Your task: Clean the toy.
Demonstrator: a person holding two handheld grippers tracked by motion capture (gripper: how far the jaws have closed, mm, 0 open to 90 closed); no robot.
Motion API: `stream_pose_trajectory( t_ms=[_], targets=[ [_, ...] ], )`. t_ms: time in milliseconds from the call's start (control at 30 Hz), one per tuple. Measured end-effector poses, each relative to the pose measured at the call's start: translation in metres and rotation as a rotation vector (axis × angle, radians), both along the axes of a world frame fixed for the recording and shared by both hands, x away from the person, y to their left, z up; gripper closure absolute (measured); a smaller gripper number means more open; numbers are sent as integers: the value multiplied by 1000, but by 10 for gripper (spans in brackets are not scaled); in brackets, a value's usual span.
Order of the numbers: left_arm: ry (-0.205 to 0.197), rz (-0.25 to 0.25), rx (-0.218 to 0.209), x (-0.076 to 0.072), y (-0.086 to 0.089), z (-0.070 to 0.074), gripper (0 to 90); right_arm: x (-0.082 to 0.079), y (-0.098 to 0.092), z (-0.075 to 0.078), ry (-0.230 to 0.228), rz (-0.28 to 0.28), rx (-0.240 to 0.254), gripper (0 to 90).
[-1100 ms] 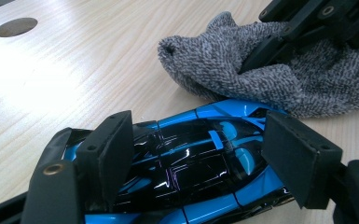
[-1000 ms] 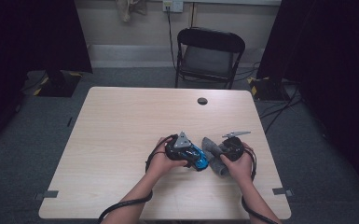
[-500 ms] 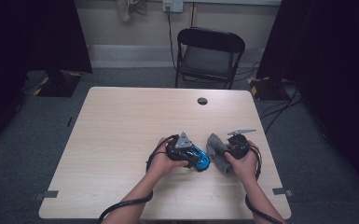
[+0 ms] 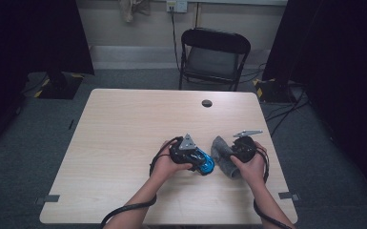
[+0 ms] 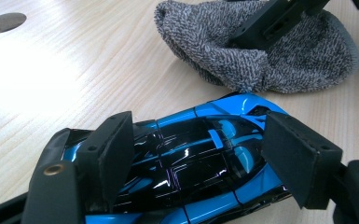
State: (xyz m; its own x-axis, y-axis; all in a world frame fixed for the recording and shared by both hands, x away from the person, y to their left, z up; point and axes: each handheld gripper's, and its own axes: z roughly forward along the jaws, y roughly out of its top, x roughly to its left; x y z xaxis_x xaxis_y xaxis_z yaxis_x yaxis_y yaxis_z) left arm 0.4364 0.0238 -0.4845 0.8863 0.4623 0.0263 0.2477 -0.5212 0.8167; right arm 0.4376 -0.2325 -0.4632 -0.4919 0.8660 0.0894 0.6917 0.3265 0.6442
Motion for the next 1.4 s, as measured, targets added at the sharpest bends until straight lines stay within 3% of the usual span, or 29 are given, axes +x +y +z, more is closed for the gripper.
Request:
stream_pose_trajectory(
  t_ms=[333,467,800,1167,1400],
  targets=[
    [-15,-3,41,-1,-2,2,179,-5,-11,-10,38,-10,-16,428],
    [-19,4,23,0,1,7,177,-6,-13,-14,40,-6,-14,457],
    [-1,19,24,-4,16,10,170,-8,-12,-17,31,7,-11,510],
    [57,57,2,-5,19,2,180,-10,-10,-17,29,3,-14,594],
    [47,75,5,-3,18,-1,151,-9,-7,-13,42,-10,5,674]
  ],
)
